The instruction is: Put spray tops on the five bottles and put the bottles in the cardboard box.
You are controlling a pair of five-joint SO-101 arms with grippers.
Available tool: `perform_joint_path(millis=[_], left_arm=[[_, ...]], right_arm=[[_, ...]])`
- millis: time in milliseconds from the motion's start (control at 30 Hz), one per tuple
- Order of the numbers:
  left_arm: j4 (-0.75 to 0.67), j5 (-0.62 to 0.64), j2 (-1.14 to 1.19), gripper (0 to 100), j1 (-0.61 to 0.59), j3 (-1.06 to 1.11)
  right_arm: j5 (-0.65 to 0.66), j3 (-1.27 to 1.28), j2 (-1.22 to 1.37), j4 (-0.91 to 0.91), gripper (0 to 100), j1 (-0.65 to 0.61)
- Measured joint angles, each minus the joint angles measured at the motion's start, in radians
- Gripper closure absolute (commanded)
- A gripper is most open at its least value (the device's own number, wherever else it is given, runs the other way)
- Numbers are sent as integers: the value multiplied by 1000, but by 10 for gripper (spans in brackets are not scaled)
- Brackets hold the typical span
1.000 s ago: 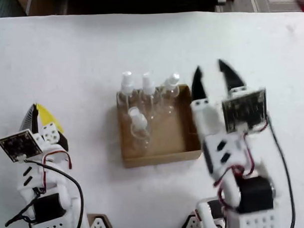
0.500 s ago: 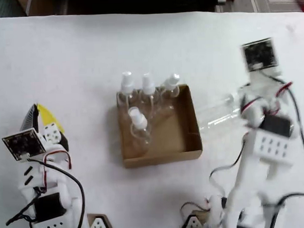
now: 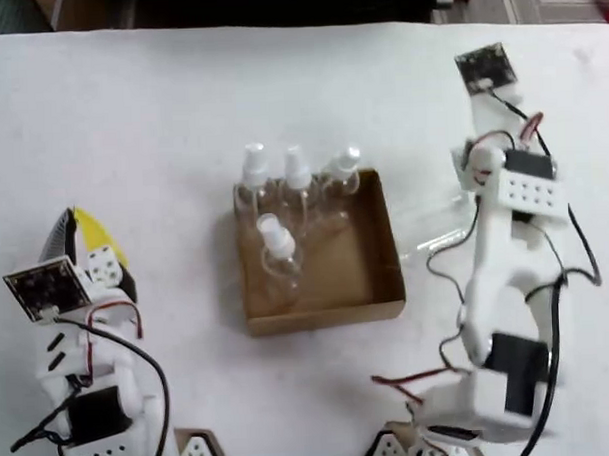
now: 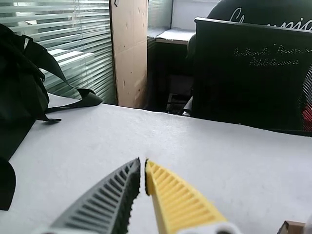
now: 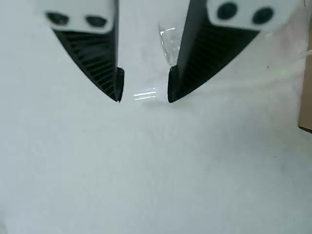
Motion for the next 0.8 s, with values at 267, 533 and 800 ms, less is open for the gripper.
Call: perform_joint_path(millis=[267,533,800], left_arm=[[0,0,0,976,0,0],[0,-8,0,976,0,0],[0,-8,0,976,0,0]], right_arm=[[-2,-130,255,0,985,3],[0,-167,361,0,982,12],[153,-158,371,34,982,25]])
